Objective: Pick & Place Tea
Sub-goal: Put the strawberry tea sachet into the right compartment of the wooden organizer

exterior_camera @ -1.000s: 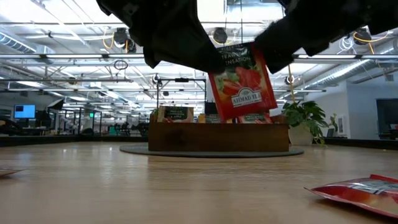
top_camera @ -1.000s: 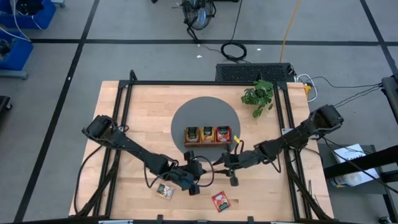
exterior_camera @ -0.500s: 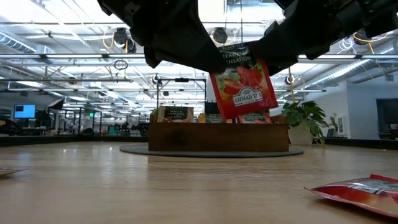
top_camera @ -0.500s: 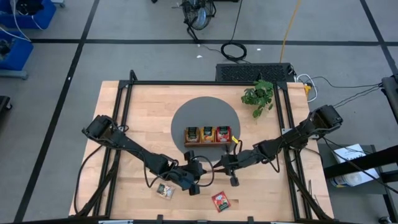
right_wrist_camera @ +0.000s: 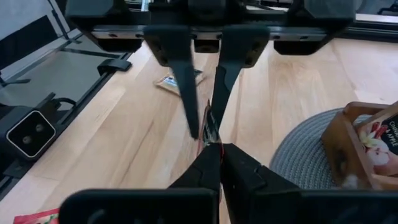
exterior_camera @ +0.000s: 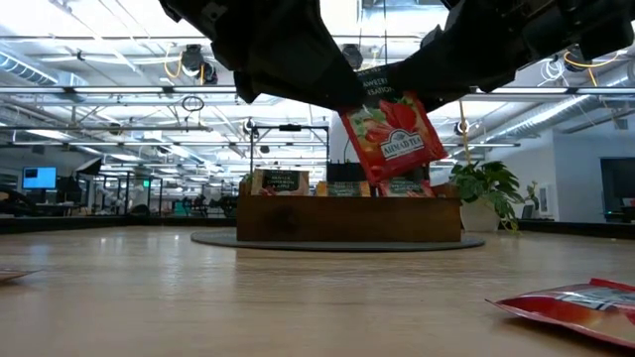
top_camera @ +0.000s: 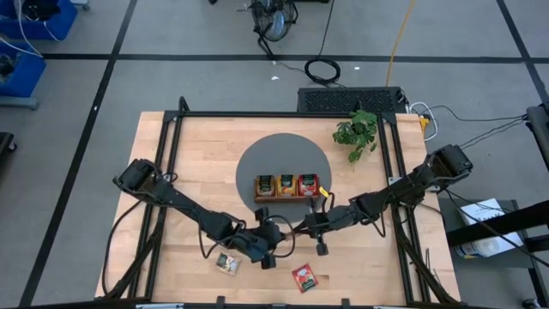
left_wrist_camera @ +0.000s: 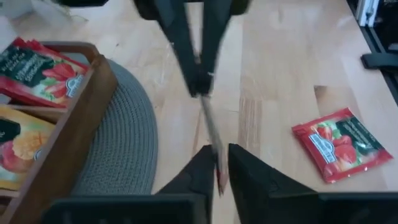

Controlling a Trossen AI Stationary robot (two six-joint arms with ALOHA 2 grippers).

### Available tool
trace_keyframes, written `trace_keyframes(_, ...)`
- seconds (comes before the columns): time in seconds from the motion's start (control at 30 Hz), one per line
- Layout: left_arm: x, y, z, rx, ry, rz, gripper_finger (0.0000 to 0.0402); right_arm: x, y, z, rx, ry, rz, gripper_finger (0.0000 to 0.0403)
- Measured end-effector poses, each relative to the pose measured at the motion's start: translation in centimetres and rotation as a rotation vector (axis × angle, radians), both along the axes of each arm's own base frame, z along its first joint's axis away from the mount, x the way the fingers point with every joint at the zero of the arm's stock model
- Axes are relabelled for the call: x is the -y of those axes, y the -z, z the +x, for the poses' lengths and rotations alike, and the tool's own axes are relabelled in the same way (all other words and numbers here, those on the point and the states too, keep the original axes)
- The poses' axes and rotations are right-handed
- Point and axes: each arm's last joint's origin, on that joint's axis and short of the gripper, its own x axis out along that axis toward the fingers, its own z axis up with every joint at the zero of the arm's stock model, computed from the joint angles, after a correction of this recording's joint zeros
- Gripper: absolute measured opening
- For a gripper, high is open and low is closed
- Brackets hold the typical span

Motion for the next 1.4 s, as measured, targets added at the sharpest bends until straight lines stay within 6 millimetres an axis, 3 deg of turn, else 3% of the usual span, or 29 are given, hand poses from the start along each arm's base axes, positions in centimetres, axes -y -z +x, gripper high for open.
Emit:
trace_keyframes(0.3, 1.2, 0.0, -0.9, -0.015, 0.040, 0.062, 0.0150, 0.9, 0.2, -0.1, 0.010, 0.017, -0.018, 0.0000)
trace_keyframes(0.5, 1.4, 0.2, -1.4, -0.052, 0.016, 0.032, 0.0190, 2.3, 0.0, -1.9, 0.090, 0.113, -0.019, 0.0000)
trace_keyframes(0.73, 1.9, 0.6, -2.1, -0.097, -0.008, -0.005, 0.0200, 6.0, -0.7, -5.8, 0.171, 0.300, -0.072, 0.0000)
trace_keyframes(1.0, 2.8, 0.5, -2.6, -0.089, 0.014, -0.008, 0.0200, 9.8, 1.7, -8.7, 0.187, 0.475, -0.031, 0.0000)
trace_keyframes(1.4, 2.8, 0.5, -2.6, -0.080, -0.005, 0.001, 0.0200, 10.5, 4.2, -8.3, 0.185, 0.450, 0.013, 0.0000)
